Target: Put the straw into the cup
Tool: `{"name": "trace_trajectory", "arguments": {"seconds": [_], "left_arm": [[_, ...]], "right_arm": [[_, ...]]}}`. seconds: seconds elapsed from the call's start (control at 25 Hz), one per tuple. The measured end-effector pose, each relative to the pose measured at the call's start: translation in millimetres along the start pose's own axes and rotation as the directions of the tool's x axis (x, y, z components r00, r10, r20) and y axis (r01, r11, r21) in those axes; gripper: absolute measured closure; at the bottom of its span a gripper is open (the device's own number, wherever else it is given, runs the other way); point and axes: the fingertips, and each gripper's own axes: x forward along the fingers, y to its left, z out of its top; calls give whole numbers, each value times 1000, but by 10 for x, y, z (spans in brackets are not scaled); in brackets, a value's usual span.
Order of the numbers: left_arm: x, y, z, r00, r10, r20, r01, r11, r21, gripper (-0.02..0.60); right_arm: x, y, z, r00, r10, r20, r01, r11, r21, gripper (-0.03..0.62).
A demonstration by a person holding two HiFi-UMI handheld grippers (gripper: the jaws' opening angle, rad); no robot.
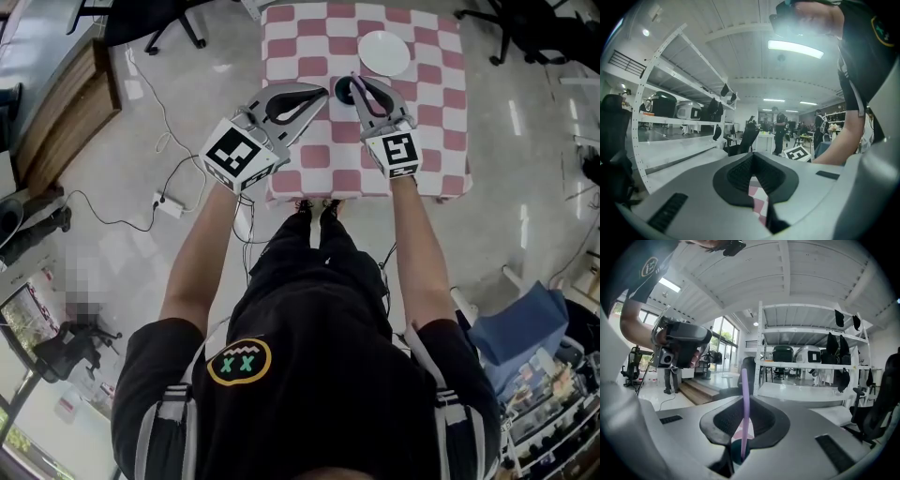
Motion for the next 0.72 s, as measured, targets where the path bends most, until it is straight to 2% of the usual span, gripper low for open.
{"name": "trace_trajectory", "arguments": {"seconds": [0.32,0.72], "left_arm": [[58,20,-82,1000,-3,-10,3,1000,5,566],[100,-13,-154,1000,-11,-26,11,1000,5,566]], "right_arm": [[117,37,-199,1000,11,7,-11,999,38,542],[187,20,-470,999,2,-42,0,999,39,542]]}}
